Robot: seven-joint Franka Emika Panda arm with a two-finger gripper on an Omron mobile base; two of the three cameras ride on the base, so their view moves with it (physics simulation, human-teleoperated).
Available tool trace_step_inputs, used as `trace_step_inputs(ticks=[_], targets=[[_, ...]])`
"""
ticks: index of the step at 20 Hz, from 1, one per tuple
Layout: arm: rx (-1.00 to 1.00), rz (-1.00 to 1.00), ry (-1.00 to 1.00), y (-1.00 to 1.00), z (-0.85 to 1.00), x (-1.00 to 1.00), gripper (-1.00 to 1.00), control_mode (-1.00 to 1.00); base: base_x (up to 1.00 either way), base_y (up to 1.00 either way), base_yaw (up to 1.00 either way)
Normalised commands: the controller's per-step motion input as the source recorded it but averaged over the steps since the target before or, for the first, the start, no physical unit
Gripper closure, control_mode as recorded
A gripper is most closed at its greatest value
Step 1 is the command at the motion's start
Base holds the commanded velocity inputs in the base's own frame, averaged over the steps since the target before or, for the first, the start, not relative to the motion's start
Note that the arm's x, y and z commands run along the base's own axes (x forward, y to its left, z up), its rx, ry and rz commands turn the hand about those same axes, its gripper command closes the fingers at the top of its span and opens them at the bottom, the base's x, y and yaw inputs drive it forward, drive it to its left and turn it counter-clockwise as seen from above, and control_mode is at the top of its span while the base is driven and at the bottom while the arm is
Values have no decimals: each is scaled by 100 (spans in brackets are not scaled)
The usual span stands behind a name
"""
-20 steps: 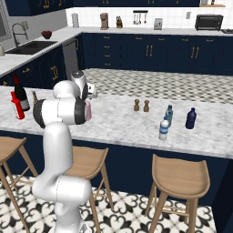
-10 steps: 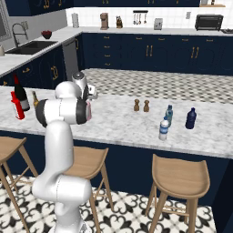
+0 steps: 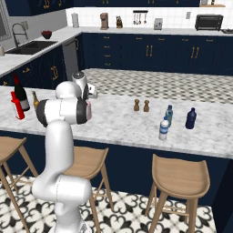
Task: Move the plastic bottles in the middle to the plastics group, and the glass bottles in the middle to the glass group.
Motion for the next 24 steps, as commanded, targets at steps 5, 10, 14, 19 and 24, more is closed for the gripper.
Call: trace_step_inputs(ticks=[5,10,14,19,24], targets=[[2,0,0,0,10,0,100,-100,0,0,0],[0,0,0,6,42,-12,100,-100,0,0,0],[0,2,0,28,41,-41,100,-100,0,0,0],[0,12,0,60,17,-67,100,-100,0,0,0],[0,16,0,62,0,-80,100,-100,0,0,0]])
